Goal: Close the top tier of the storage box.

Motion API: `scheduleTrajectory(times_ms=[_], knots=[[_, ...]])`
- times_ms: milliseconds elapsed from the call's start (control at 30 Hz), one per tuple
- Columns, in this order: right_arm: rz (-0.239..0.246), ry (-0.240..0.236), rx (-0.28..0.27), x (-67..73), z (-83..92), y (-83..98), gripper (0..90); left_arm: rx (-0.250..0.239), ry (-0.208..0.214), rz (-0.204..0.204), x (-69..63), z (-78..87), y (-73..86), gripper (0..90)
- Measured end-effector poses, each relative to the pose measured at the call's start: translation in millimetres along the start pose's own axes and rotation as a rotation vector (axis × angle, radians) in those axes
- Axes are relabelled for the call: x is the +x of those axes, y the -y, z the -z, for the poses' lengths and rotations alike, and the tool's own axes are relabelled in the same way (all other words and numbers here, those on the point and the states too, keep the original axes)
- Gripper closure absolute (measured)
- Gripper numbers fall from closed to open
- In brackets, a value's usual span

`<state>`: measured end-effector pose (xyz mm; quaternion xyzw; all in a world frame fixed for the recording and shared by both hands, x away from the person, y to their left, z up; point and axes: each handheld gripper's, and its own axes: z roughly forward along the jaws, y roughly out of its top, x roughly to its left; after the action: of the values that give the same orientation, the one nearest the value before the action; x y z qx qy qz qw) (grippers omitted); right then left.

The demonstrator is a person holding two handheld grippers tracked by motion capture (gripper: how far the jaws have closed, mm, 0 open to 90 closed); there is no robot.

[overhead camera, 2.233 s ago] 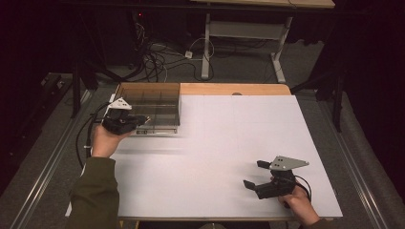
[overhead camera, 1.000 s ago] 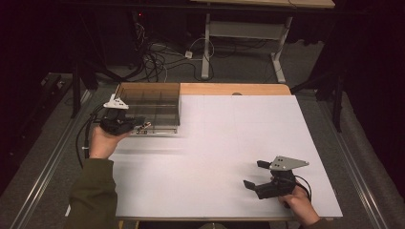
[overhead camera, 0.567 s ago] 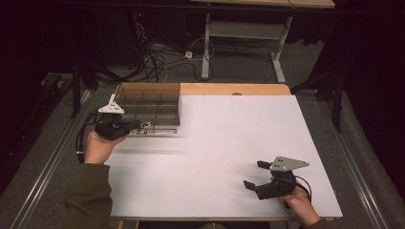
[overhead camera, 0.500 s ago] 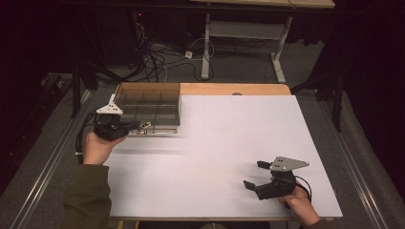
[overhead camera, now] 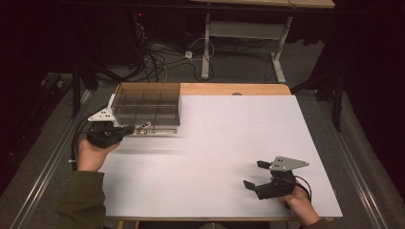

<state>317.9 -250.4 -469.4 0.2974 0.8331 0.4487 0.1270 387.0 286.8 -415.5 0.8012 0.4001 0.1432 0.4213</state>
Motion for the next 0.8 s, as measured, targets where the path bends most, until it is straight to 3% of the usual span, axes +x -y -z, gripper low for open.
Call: scheduleTrajectory(times_ms=[800], knots=[[-0.001, -0.002, 0.001, -1.0, -1.2, -0.4, 8.5, 0.041, -0.027, 0.002, 6.1, -12.5, 15.4, 87.8]])
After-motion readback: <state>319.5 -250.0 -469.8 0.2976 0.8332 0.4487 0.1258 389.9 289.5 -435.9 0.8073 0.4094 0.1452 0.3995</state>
